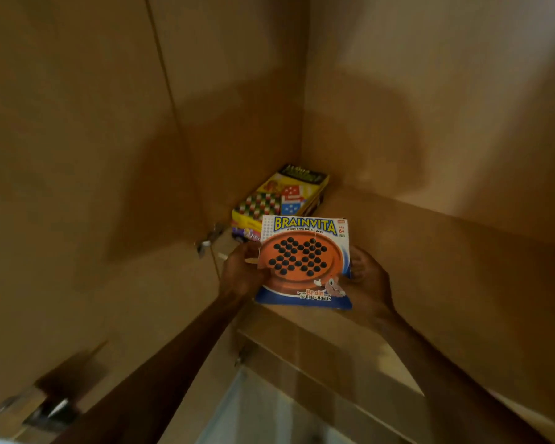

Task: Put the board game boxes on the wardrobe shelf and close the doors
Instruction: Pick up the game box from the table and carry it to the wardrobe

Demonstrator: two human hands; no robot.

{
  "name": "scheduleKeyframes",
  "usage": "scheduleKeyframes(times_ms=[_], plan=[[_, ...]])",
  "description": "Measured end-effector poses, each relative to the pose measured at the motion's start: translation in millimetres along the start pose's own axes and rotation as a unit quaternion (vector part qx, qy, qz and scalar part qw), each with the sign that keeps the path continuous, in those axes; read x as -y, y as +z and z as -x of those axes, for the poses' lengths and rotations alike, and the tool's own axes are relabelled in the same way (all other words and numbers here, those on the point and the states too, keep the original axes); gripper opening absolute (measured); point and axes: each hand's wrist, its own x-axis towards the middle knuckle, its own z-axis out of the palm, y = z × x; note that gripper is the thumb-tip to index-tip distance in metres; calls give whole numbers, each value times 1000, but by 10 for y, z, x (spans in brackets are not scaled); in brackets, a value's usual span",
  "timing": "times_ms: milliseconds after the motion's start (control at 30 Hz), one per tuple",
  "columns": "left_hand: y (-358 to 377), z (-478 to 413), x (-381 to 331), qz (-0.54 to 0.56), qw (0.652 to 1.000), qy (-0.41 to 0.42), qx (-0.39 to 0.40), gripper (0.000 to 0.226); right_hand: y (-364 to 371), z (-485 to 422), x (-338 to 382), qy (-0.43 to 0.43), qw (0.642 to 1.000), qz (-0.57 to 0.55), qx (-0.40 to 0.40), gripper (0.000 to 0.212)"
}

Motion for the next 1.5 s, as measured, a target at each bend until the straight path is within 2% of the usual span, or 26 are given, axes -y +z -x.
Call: scheduleKeyframes(times_ms=[67, 167, 300, 400, 467, 533, 633, 700, 833, 933, 1000, 1067, 1167, 1267, 1400, 1500], plan=[[106, -338, -118, -12, 1000, 13, 0, 46, -37, -379, 25, -4, 1000, -3, -4, 52], [255, -777, -332, -46, 999, 22, 15, 46, -58, -920, 60, 3, 1000, 9, -8, 44], [328, -1202, -575, -21, 990, 15, 142, 68, 33, -1424, 37, 11, 999, 48, -5, 30], [253, -1470, -619, -153, 971, 44, 176, 54, 95, -1646, 12, 8, 999, 50, 0, 23], [164, -1646, -543, -142, 970, 83, 180, 56, 129, -1722, 12, -3, 999, 41, 12, 14], [92, -1828, -395, -143, 970, 122, 153, 53, 174, -1760, 16, -14, 999, 27, 38, 9], [24, -1882, -336, -268, 951, 144, 60, 38, 249, -1799, 22, -41, 996, 19, 75, 9], [30, -1825, -331, -292, 945, 148, 23, 30, 305, -1835, 38, -64, 993, 26, 97, 13], [100, -1746, -323, -303, 937, 174, -11, 30, 395, -1905, 68, -64, 988, 25, 136, 24], [106, -1790, -295, -305, 943, 130, -5, 34, 400, -1906, 93, -53, 986, 32, 152, 28], [112, -1791, -298, -286, 953, 103, 10, 33, 345, -1879, 97, -48, 984, 23, 170, 32], [131, -1753, -263, -259, 959, 114, 15, 33, 292, -1825, 102, -50, 980, 10, 192, 41], [259, -1432, -159, -182, 974, 112, -77, 27, 270, -1676, 3, -47, 980, -15, 193, 52], [368, -956, 80, -88, 979, 65, -173, 23, 342, -1402, -148, -21, 984, -41, 169, 47], [301, -249, 448, -3, 979, -24, -203, 18, 583, -966, -240, -5, 977, -68, 202, 41], [119, 402, 669, 19, 967, -76, -242, 17, 866, -575, -182, 16, 958, -80, 273, 39]])
